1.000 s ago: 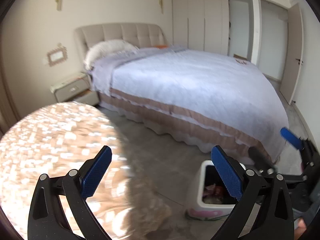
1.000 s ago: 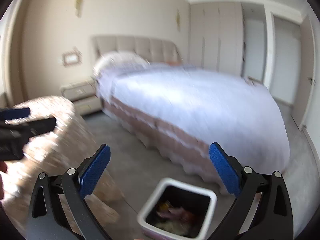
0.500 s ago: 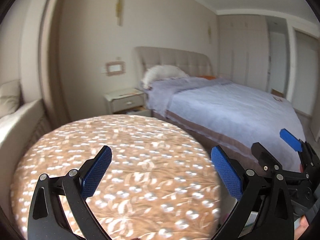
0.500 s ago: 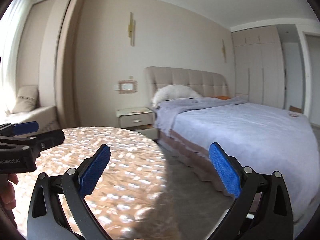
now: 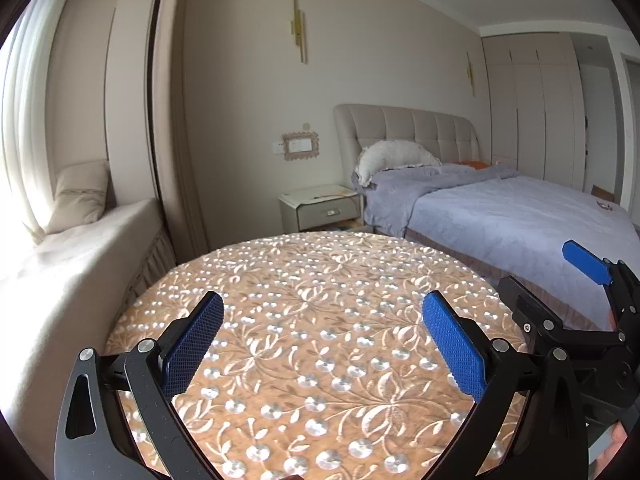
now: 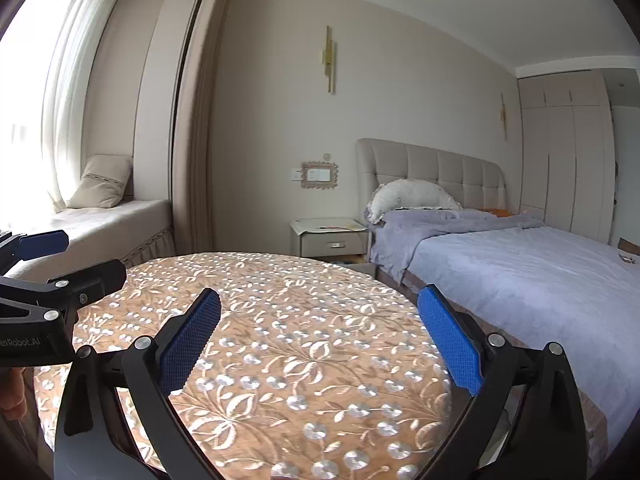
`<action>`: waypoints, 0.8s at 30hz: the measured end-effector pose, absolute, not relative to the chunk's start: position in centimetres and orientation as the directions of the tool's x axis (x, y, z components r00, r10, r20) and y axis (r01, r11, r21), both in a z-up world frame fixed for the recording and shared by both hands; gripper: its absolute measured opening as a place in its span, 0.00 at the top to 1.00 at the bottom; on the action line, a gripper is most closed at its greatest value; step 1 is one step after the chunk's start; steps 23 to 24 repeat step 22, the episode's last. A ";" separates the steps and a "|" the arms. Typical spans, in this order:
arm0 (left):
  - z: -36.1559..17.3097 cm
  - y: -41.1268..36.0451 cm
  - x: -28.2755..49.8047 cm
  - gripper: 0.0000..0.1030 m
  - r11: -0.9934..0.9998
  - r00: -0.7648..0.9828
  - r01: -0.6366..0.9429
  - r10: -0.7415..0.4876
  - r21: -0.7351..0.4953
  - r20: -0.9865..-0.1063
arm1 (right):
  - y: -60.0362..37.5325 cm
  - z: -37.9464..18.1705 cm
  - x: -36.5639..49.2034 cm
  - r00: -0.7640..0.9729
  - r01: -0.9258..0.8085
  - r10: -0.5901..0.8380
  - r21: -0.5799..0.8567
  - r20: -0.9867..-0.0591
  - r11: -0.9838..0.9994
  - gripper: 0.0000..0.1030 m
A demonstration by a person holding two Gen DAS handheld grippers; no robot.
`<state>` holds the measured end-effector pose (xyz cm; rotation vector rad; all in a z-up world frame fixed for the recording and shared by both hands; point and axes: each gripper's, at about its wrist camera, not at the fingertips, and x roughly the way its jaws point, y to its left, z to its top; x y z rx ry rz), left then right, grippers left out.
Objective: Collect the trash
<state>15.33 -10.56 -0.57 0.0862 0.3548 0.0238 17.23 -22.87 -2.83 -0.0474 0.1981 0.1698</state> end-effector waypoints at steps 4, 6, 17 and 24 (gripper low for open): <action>-0.3 -9.1 14.7 0.05 0.997 0.939 -0.027 0.051 0.074 -0.340 | -21.8 -2.4 17.3 0.961 -0.198 0.188 -0.028 -0.203 0.980 0.05; -0.2 -8.6 14.7 0.05 0.998 0.940 -0.030 0.049 0.061 -0.338 | -21.2 -2.3 17.4 0.961 -0.204 0.192 -0.038 -0.201 0.978 0.05; 0.1 -7.3 14.1 0.05 0.998 0.941 -0.048 0.060 0.046 -0.333 | -20.0 -2.1 17.6 0.957 -0.228 0.213 -0.056 -0.198 0.972 0.05; 0.1 -7.6 14.4 0.05 0.997 0.938 -0.038 0.058 0.063 -0.341 | -20.3 -2.4 18.1 0.956 -0.225 0.210 -0.053 -0.204 0.973 0.05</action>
